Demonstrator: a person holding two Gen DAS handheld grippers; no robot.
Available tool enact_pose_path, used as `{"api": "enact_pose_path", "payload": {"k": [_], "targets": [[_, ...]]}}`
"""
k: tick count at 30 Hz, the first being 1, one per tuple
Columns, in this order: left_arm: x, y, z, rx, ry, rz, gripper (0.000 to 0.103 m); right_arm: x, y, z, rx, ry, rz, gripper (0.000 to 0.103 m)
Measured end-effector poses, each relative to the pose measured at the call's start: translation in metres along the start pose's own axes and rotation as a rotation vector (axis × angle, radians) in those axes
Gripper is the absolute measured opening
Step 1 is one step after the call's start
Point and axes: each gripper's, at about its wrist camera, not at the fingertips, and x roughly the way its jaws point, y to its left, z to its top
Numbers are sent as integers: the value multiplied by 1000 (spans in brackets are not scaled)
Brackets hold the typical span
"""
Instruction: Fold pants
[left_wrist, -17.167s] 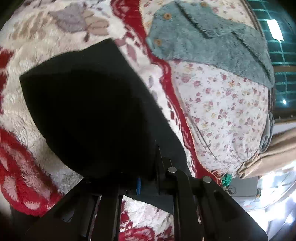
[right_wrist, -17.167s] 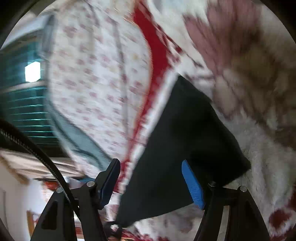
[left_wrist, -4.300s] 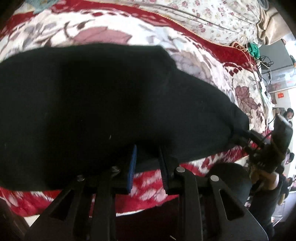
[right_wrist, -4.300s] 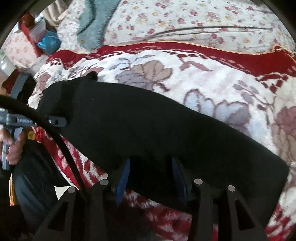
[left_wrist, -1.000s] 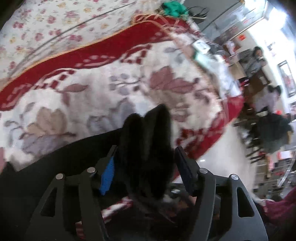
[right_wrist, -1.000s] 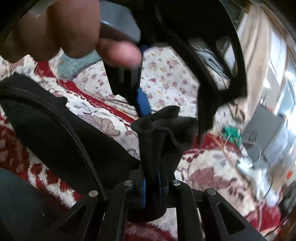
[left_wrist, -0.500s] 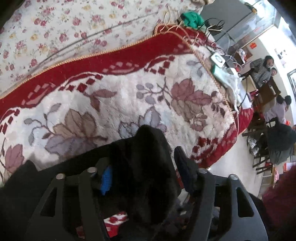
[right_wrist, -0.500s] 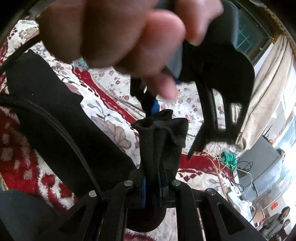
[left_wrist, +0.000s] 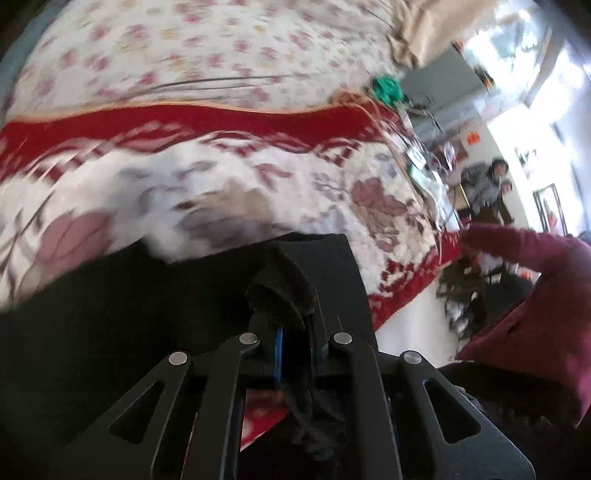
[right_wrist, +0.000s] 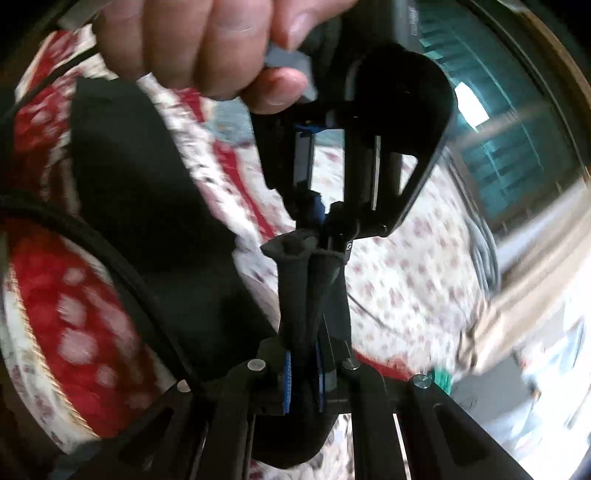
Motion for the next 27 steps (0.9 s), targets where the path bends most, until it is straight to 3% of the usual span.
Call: {"api": "enact_pose_path", "payload": {"k": [6,12,13,14,15,16,18,19,21,23,25,27], "targets": [[-14,58,-30,-102,-81,1,9,3,51,36,-153,-4,29,9],[7,79,-32,-147,-55,64,11,27,73,40,-274,66,31,9],[10,83,-32,-163,-41,84,16,29,79,39,-302,74,29,9],[12,87,-33,-183,-27,115,29,32,87,37,-347,94,26,11],[14,92,-34,-202,-14,158,31,35,95,33,-393,113,17,25],[12,98,-36,-222,-13,163,31,39,107,28,-459,136,3,48],[2,101,-38,-254,-51,156,31,35,120,20,-550,91,-88,52],[-12,103,-39,-269,-114,164,31,25,122,19,-561,46,-77,52],[-36,106,-42,-313,-234,136,34,5,118,19,-539,-19,-37,62],[-64,96,-51,-324,-382,65,54,-26,103,19,-456,-116,-34,66],[-74,79,-61,-292,-451,-35,57,-52,77,15,-351,-193,-30,66],[-69,64,-70,-284,-441,-73,57,-62,37,7,-216,-219,11,66]]}}
